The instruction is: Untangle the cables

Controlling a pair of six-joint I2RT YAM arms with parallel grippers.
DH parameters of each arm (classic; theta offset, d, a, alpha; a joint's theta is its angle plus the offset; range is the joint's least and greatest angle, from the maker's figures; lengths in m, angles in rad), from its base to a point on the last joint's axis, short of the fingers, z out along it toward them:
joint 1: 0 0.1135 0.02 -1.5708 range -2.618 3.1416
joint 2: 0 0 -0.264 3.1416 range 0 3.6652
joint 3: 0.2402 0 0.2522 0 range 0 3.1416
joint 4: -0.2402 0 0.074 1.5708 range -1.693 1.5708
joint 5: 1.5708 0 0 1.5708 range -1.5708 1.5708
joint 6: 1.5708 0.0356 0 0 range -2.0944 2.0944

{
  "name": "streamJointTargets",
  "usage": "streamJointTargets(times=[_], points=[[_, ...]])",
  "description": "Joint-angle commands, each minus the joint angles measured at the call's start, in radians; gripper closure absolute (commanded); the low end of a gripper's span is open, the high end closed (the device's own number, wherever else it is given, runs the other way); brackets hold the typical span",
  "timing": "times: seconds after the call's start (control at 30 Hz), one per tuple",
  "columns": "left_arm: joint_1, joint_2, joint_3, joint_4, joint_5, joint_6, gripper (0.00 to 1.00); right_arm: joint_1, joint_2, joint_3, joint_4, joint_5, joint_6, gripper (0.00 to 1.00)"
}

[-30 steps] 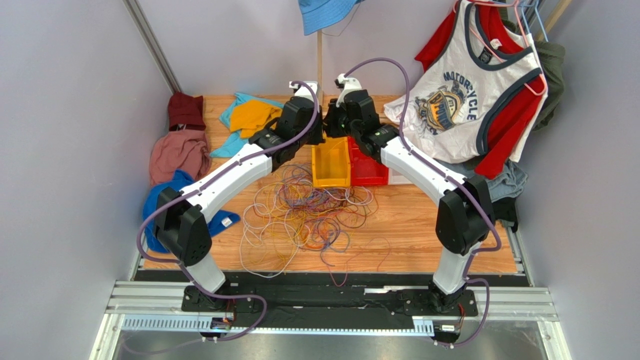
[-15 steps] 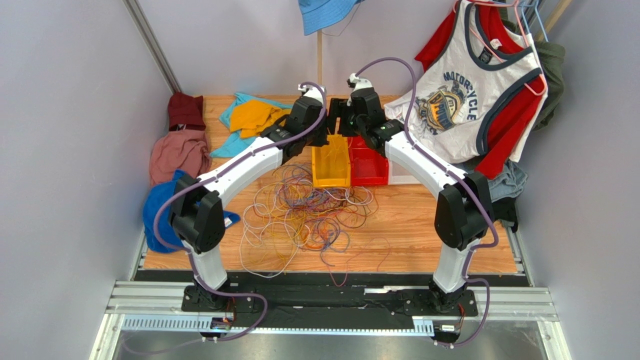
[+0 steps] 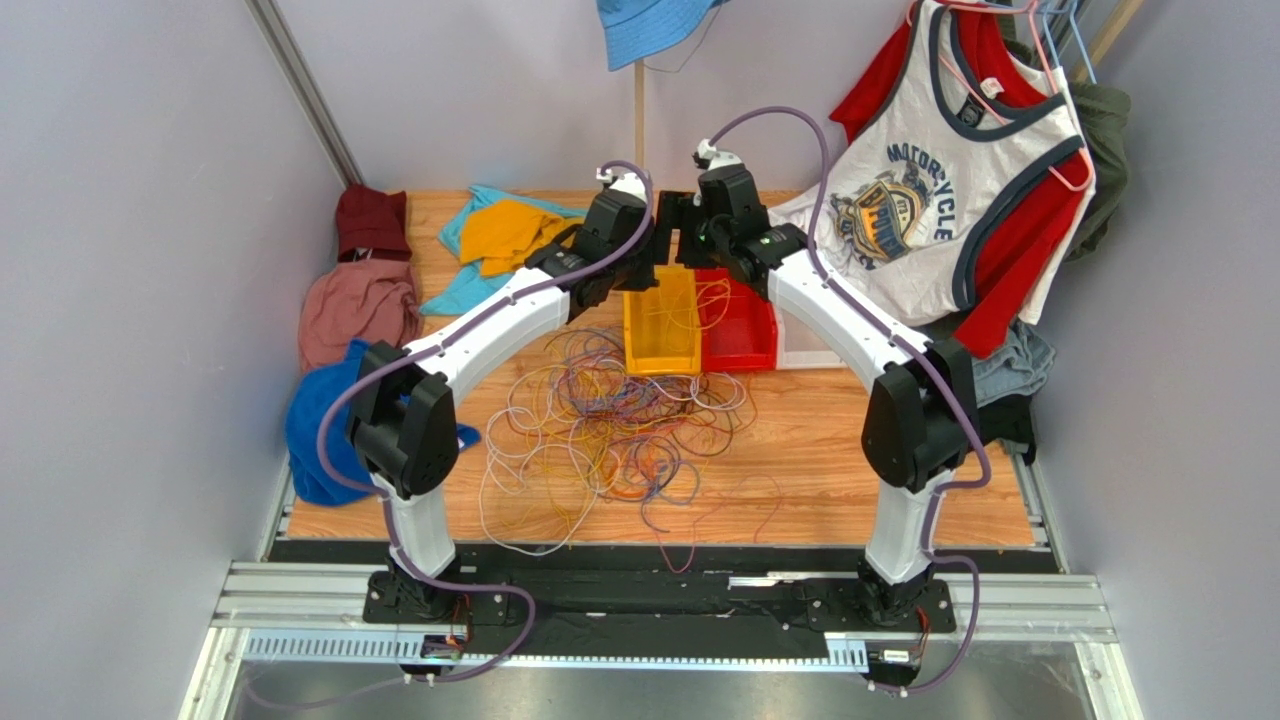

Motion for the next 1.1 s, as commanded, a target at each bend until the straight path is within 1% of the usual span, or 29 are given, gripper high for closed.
streamJointTargets(times=[0.0, 0.03, 0.1, 0.13, 0.17, 0.2, 0.3, 0.43, 0.5, 0.6, 0.73, 0.97, 1.07], points=[[0.009, -0.044, 0.010, 0.088, 0.009, -0.029, 1.00, 0.035, 0.056, 0.122, -0.081, -0.092, 0.022, 0.23], [0.012, -0.050, 0.006, 0.092, 0.010, -0.026, 1.00, 0.035, 0.021, 0.101, -0.064, -0.065, 0.034, 0.23], [0.020, -0.047, 0.013, 0.092, 0.022, -0.025, 1.00, 0.034, -0.042, -0.023, 0.029, -0.032, 0.049, 0.23], [0.021, -0.036, 0.029, 0.088, 0.027, -0.023, 1.00, 0.035, -0.124, -0.069, 0.063, 0.021, 0.063, 0.23], [0.021, -0.030, 0.041, 0.085, 0.036, -0.021, 1.00, 0.034, -0.162, -0.156, 0.090, 0.040, 0.072, 0.23], [0.021, -0.019, 0.055, 0.082, 0.044, -0.021, 1.00, 0.035, -0.200, -0.188, 0.129, 0.058, 0.080, 0.22], [0.021, 0.036, 0.124, 0.055, 0.059, -0.023, 1.00, 0.037, -0.312, -0.266, 0.129, 0.109, 0.111, 0.21], [0.023, 0.152, 0.258, -0.009, 0.084, -0.017, 1.00, 0.049, -0.429, -0.344, 0.118, 0.101, 0.141, 0.21], [0.023, 0.185, 0.288, -0.021, 0.096, -0.014, 1.00, 0.057, -0.486, -0.392, 0.121, 0.103, 0.143, 0.22], [0.029, 0.231, 0.309, -0.043, 0.082, -0.020, 1.00, 0.064, -0.530, -0.438, 0.121, 0.089, 0.164, 0.22], [0.052, 0.261, 0.277, -0.046, 0.093, -0.047, 1.00, 0.064, -0.555, -0.573, 0.166, 0.081, 0.192, 0.22], [0.060, 0.268, 0.199, -0.032, 0.105, -0.063, 1.00, 0.064, -0.464, -0.630, 0.229, 0.067, 0.215, 0.24], [0.063, 0.281, 0.203, -0.040, 0.131, -0.057, 1.00, 0.064, -0.441, -0.642, 0.247, 0.066, 0.212, 0.24]])
